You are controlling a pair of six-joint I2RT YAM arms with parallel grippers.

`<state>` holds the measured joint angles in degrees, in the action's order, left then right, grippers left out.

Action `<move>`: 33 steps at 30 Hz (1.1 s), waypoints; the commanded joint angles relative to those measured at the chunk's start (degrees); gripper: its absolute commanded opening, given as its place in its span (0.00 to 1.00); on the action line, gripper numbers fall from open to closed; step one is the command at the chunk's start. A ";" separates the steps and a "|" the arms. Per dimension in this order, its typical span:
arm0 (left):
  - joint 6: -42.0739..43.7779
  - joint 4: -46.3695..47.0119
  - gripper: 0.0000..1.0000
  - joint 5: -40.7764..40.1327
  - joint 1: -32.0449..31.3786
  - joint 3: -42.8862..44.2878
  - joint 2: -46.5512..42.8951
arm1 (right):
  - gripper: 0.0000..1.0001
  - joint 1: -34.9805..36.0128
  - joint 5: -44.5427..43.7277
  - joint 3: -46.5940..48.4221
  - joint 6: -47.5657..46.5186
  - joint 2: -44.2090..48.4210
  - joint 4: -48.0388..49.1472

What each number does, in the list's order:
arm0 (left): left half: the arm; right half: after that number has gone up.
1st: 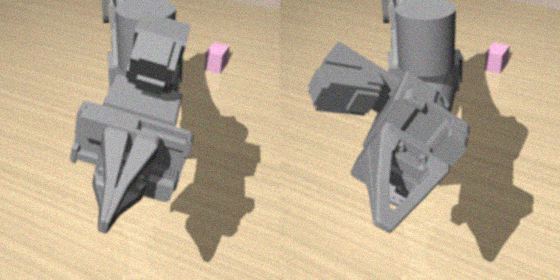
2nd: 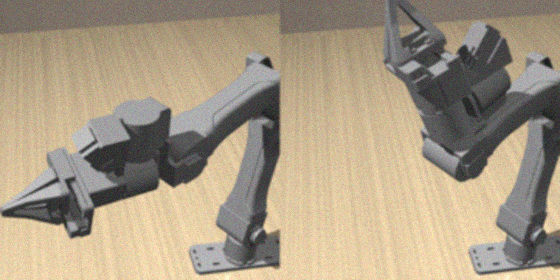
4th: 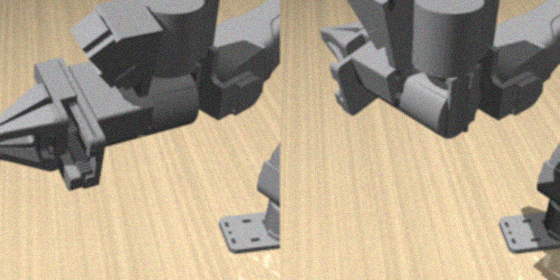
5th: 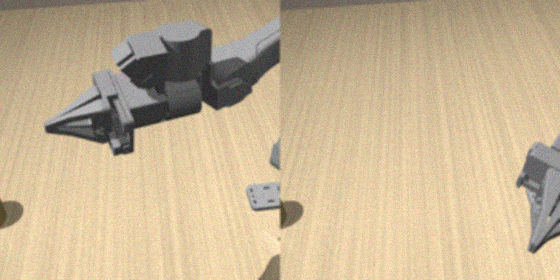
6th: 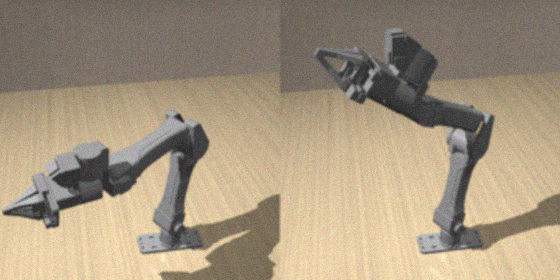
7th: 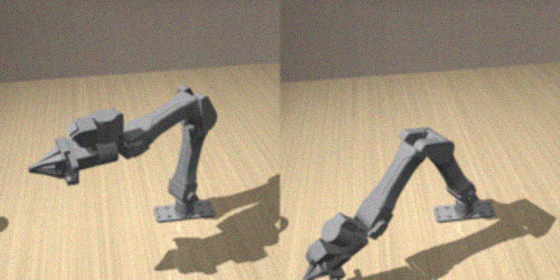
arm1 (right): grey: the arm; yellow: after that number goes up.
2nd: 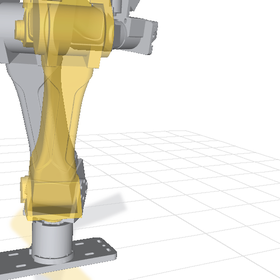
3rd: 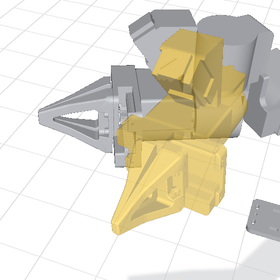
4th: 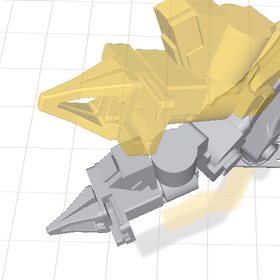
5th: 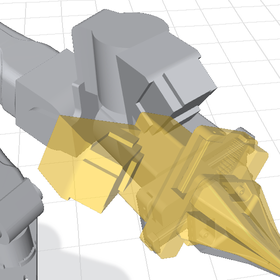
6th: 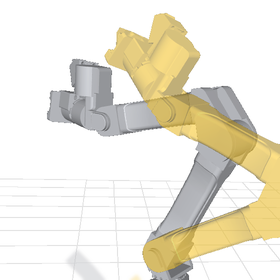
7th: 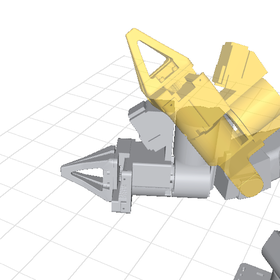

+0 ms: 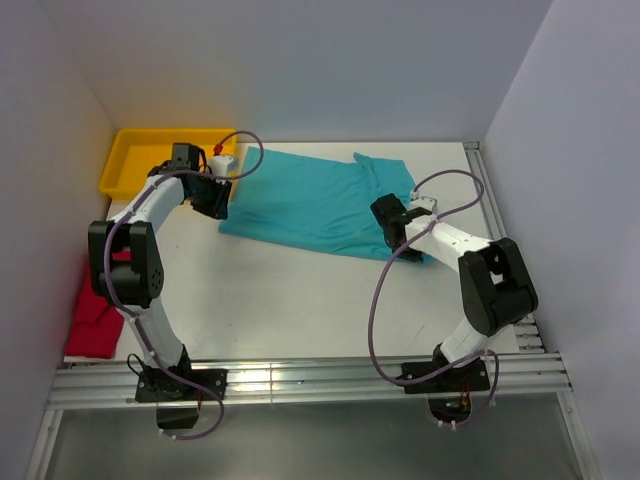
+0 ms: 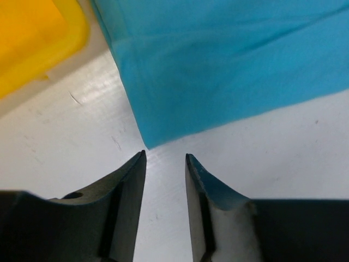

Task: Roll the t-shirts
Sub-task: Fold the tshirt

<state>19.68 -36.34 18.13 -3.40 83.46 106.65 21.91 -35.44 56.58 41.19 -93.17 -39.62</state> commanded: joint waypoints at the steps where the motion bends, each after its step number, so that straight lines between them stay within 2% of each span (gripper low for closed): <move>1: 3.78 -3.99 0.43 -0.03 1.20 -2.42 -2.94 | 0.03 -0.29 -1.03 2.83 -3.30 4.30 0.07; 5: 3.53 -1.38 0.49 -2.48 2.25 -6.11 -4.35 | 0.02 -0.38 -0.60 3.10 -4.27 5.62 -0.46; 7: 3.00 -1.98 0.51 -0.74 3.04 -5.33 -2.51 | 0.01 -0.38 -0.51 3.28 -4.71 5.98 -0.46; 14: -3.23 0.91 0.53 5.94 5.51 -1.73 3.30 | 0.00 -0.64 0.37 3.45 -5.33 5.98 -0.20; 24: -10.01 2.59 0.53 9.29 5.33 3.55 11.64 | 0.00 -1.35 1.51 3.36 -6.30 6.33 0.59; 30: -12.38 3.38 0.46 8.50 5.24 3.02 13.23 | 0.00 -1.87 1.95 2.93 -7.52 7.12 0.94; 33: -12.39 2.50 0.31 9.11 4.98 3.11 13.50 | 0.00 -2.49 2.74 2.58 -8.93 7.64 1.38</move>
<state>8.43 -33.65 25.89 2.04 85.54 119.17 20.43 -32.73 57.95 34.15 -88.40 -39.46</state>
